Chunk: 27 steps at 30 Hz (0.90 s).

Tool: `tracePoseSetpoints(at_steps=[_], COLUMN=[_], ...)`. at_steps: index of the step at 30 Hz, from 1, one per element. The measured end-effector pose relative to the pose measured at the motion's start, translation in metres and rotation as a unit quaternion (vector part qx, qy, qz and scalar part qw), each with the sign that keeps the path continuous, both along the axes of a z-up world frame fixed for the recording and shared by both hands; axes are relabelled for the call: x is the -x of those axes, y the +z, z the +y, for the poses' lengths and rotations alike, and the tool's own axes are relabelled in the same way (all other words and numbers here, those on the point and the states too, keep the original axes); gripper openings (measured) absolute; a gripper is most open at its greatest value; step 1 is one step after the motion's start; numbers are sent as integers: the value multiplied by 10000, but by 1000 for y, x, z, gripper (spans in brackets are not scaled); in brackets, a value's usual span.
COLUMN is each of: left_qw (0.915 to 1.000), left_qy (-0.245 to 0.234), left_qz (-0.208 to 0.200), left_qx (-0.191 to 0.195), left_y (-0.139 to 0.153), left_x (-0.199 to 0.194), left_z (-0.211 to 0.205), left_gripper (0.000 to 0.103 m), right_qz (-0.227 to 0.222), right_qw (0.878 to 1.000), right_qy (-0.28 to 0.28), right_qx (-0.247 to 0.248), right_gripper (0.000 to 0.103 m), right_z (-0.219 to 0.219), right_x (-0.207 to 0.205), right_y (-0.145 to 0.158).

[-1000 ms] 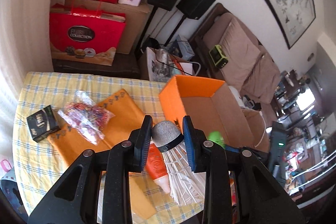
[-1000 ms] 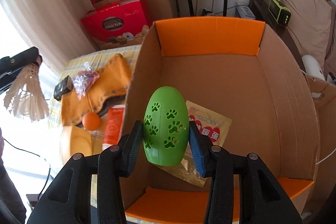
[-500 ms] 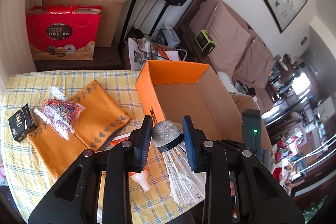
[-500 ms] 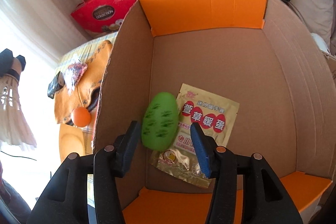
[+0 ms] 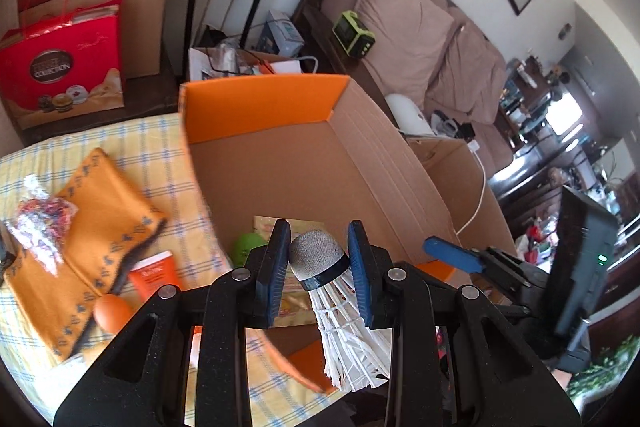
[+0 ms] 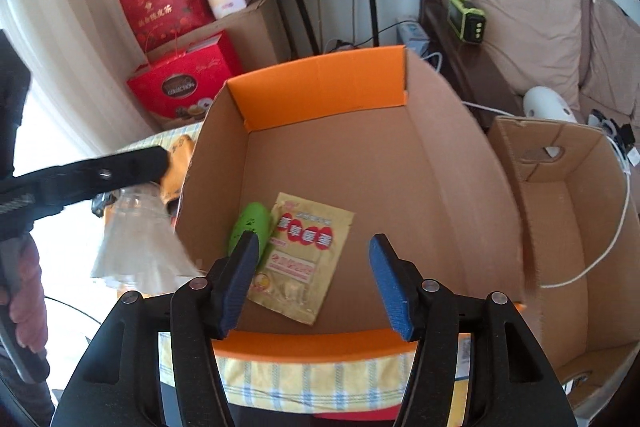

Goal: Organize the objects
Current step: 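Carry the egg into the orange box and open the right gripper while the left carries the shuttlecock, then lower the shuttlecock into the orange box and open the left gripper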

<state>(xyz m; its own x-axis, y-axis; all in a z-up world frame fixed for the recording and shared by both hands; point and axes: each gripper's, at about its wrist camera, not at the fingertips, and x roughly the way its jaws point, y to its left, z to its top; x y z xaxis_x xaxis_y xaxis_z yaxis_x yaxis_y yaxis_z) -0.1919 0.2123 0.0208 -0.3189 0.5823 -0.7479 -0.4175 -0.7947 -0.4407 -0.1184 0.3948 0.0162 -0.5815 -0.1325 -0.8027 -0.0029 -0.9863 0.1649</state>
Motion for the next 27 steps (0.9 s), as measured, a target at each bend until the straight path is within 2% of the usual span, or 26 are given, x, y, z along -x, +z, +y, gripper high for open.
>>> tracePoseSetpoints(at_steps=[7,11,17,24,26,27], left_qw=[9994,9972,9896,9869,9868,9869], left_qy=[-168,-252,-328,-315,-294,-295], left_qz=[-151,-101,-367,-725,-816,-853], left_qx=[253,690,1351,1409,1368,1337], left_y=[-21,-35,-65,-87,-91,-91], left_x=[5,8,13,12,11,11], left_z=[57,88,115,119,117,116], left_gripper=[27,27,27,27,31,37], right_qz=[242,282,202,130,134,138], right_qw=[9988,9979,9977,9981,9982,9982], right_qy=[-416,-585,-652,-594,-581,-573], right_qx=[-19,40,40,63,69,68], right_gripper=[63,63,63,63,63,63], right_z=[34,51,64,63,61,60], right_x=[-27,-38,-43,-42,-42,-42], right_y=[13,12,4,-3,-3,-3])
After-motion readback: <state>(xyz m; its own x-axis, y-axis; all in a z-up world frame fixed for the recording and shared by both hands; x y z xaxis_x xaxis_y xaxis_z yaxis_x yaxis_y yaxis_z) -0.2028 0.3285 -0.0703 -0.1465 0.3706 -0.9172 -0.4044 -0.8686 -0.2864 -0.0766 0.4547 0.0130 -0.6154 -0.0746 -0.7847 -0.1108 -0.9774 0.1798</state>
